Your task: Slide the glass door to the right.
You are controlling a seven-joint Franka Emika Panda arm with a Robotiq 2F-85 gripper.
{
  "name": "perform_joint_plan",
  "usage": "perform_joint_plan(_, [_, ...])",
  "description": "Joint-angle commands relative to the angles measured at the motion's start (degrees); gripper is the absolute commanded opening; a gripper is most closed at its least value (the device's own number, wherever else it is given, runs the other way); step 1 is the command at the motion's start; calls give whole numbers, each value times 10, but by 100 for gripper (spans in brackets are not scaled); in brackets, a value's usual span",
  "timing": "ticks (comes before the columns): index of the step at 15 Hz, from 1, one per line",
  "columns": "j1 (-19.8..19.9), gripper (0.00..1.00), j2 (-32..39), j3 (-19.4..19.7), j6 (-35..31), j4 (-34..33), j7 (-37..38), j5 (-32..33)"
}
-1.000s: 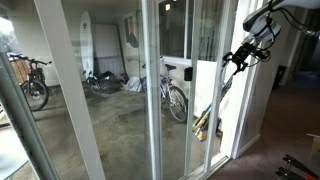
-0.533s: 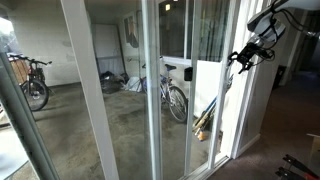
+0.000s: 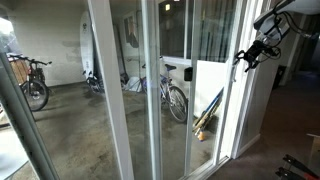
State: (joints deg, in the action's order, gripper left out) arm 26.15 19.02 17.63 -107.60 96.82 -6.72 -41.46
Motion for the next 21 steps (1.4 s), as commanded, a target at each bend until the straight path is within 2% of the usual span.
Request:
perform_joint_plan(1, [70,100,62,14,90,-72,-52,-14])
perform_joint_plan(7, [148,100,138,8,171,-187,-54,-42])
perform_joint_plan(10, [178,100,167,0,178,-230,-68,-32])
perform_joint_plan(12, [180,100,164,-7,163,-231,-82,-21])
perform_joint_plan(16, [167,100,141,2,144,-196,-136,-24])
perform_joint_plan(18, [157,100,103,3,146,-144,-190,-12])
perform_joint_plan(21, [136,100,60,15,120,-59,-272,48])
